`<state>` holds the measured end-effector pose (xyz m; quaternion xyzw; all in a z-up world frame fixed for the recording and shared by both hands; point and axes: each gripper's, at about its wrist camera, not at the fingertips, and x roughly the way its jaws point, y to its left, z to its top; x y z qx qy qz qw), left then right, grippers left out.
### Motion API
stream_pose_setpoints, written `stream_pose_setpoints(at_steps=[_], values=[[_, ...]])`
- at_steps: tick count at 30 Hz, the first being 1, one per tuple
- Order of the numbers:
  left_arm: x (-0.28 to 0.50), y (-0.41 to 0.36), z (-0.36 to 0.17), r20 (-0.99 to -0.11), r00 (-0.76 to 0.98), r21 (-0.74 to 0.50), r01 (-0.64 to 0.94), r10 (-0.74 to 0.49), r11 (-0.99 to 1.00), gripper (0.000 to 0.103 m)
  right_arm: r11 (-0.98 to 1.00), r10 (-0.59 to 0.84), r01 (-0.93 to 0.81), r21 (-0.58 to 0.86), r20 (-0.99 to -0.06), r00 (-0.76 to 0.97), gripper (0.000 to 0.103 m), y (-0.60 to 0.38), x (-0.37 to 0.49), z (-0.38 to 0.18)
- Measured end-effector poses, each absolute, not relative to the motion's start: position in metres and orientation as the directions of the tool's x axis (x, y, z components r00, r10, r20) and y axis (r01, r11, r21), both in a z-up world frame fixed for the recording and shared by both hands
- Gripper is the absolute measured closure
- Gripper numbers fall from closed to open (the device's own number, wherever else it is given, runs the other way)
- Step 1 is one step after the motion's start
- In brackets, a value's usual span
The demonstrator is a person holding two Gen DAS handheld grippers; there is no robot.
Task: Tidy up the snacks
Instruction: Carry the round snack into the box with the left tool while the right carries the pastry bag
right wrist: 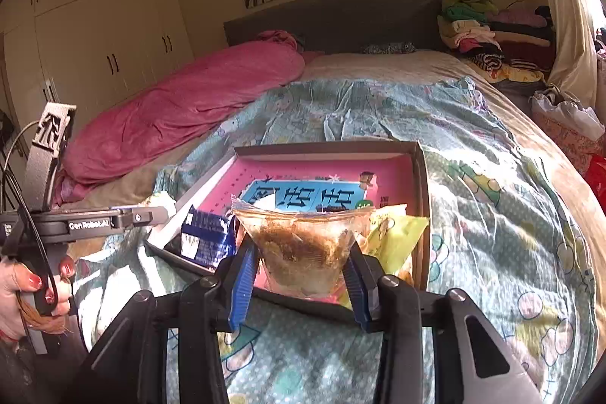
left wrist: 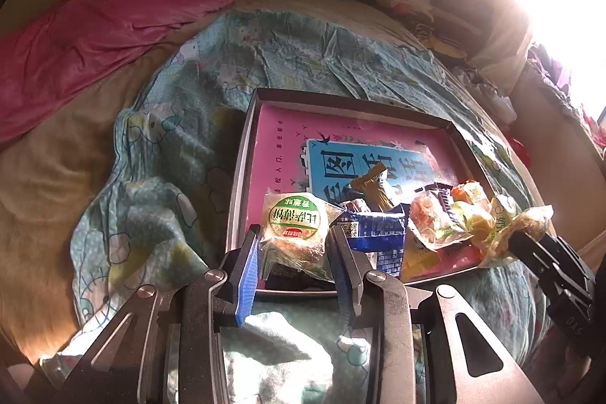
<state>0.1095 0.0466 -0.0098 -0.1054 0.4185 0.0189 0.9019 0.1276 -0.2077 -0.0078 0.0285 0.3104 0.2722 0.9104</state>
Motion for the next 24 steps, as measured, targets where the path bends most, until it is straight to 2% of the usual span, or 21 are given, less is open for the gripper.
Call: stream_pose_setpoints(at_steps=[4,15,24], values=[[0.116,0.047,-0.017,-0.766,0.641,-0.172,-0.131,-0.049,0.976,0.067,0.853,0.514,-0.466,0.237,-0.538,0.668,0.060,-0.210,0.137,-0.006],[0.124,0.048,-0.035,-0.784,0.620,-0.159,-0.145,-0.036,0.976,0.067,0.870,0.479,-0.433,0.234,-0.610,0.631,0.060,-0.202,0.157,-0.030],[0.125,0.047,-0.038,-0.787,0.616,-0.147,-0.142,-0.029,0.979,0.067,0.865,0.487,-0.444,0.235,-0.611,0.625,0.060,-0.199,0.158,-0.034]])
